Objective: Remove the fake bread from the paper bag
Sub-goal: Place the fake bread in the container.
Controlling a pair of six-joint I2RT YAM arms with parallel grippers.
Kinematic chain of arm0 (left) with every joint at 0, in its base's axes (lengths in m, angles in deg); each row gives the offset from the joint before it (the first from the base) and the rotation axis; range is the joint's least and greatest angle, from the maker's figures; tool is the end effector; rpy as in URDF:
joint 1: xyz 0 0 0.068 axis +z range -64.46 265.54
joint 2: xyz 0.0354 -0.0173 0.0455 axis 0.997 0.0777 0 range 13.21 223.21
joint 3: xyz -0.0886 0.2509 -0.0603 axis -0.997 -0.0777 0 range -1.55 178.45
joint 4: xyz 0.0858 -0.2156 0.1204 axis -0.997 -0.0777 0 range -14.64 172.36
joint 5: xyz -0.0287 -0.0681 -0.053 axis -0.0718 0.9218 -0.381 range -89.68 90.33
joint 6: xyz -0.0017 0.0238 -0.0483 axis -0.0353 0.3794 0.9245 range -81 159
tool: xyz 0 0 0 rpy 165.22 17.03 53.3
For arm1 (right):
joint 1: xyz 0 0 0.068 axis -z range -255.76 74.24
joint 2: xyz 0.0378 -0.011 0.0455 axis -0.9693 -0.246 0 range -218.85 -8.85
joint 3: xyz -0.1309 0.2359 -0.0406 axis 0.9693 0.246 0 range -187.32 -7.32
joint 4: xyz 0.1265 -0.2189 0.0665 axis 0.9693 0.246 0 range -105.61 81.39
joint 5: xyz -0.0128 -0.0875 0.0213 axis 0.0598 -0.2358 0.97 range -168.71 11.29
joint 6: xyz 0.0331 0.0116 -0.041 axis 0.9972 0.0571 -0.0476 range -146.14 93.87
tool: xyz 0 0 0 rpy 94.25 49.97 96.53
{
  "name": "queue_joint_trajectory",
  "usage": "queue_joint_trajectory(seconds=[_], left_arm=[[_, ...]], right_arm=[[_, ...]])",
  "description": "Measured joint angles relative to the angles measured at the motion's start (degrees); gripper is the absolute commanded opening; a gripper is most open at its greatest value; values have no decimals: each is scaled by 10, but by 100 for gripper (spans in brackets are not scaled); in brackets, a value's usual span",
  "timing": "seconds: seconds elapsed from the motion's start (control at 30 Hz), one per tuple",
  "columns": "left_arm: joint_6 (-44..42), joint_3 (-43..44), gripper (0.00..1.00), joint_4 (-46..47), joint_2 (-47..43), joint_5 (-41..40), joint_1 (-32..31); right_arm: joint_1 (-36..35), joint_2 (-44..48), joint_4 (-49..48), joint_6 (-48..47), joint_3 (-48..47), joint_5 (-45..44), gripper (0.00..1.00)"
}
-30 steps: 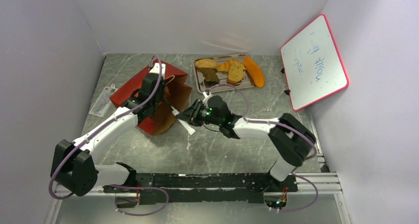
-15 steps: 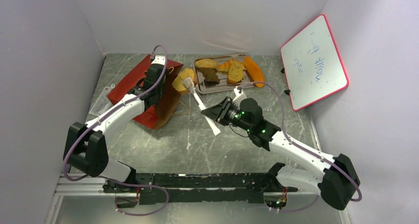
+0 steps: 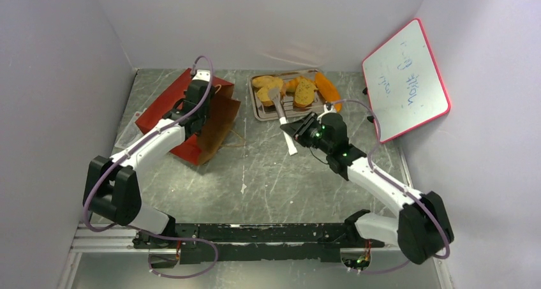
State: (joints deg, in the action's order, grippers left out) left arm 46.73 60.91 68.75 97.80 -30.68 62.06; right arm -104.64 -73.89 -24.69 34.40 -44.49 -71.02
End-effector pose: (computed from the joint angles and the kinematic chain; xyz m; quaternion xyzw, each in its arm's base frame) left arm 0.3095 -0.1146 0.2786 -0.0032 0.8662 0.1109 0.4872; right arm 0.2225 0.1281 0.2561 0.1837 0.7911 0.4474 0.3745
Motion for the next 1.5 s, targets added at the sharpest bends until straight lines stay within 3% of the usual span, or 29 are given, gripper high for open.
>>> queue_joint_trajectory(seconds=[0.4, 0.67, 1.03, 1.5], left_arm=[[-2, 0, 7, -14, -35, 18, 1], [-2, -1, 7, -18, -55, 29, 1], [-2, -3, 7, -22, -76, 39, 1], [-2, -3, 7, -23, -77, 42, 1]], right_arm=[[88, -188, -103, 7, -75, 27, 11], [107, -273, -146, 11, -123, 31, 22], [132, -318, -159, 25, -115, 35, 38], [146, -331, -197, 55, -76, 67, 41]])
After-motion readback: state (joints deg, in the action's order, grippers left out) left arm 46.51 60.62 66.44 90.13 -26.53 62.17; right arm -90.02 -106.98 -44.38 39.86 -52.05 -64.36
